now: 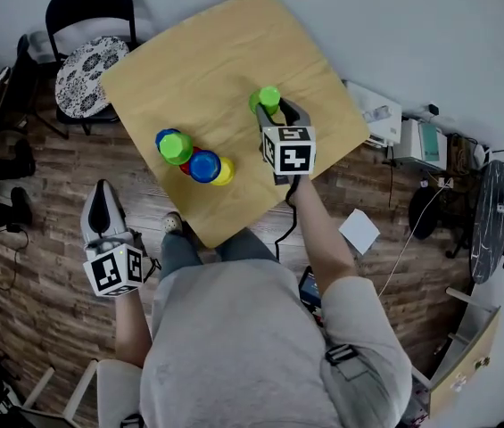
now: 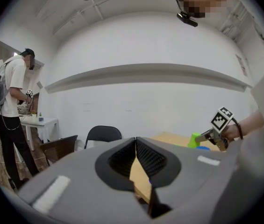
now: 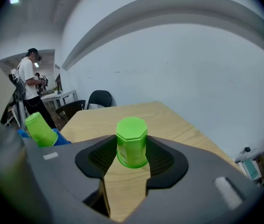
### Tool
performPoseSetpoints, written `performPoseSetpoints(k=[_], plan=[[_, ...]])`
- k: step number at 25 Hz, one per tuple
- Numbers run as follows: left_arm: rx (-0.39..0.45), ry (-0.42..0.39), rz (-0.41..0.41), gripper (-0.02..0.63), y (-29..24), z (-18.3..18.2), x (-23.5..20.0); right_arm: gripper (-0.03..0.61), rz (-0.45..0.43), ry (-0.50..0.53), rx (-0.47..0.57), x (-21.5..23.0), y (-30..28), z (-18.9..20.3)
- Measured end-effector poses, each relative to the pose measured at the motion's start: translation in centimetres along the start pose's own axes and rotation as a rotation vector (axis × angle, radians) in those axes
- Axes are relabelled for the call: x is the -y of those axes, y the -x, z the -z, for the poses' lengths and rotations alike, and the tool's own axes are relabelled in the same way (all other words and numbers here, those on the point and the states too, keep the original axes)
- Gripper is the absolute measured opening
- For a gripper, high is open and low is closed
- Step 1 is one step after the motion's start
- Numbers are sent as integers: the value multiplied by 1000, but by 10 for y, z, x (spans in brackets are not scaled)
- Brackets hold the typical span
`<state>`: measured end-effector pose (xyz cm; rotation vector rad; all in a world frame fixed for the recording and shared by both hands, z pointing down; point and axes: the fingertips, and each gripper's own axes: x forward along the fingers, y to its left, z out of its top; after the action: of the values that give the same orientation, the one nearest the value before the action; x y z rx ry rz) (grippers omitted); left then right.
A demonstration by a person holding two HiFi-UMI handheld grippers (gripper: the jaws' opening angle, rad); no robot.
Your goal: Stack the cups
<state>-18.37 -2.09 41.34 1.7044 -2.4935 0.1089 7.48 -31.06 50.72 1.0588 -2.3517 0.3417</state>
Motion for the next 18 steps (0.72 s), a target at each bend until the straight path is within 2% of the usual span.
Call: performPoseSetpoints(k=[7,13,18], plan=[[19,-52,173,60,-22,-8,6,192,-9,-85,72,-38,76,-29],[31,-63,323,60,-33,-12,6,192,5,-152,77,-82,124,-39],[42,-65,423,60,-37,-14,0,192,31,-158,79,-122,146,-43]])
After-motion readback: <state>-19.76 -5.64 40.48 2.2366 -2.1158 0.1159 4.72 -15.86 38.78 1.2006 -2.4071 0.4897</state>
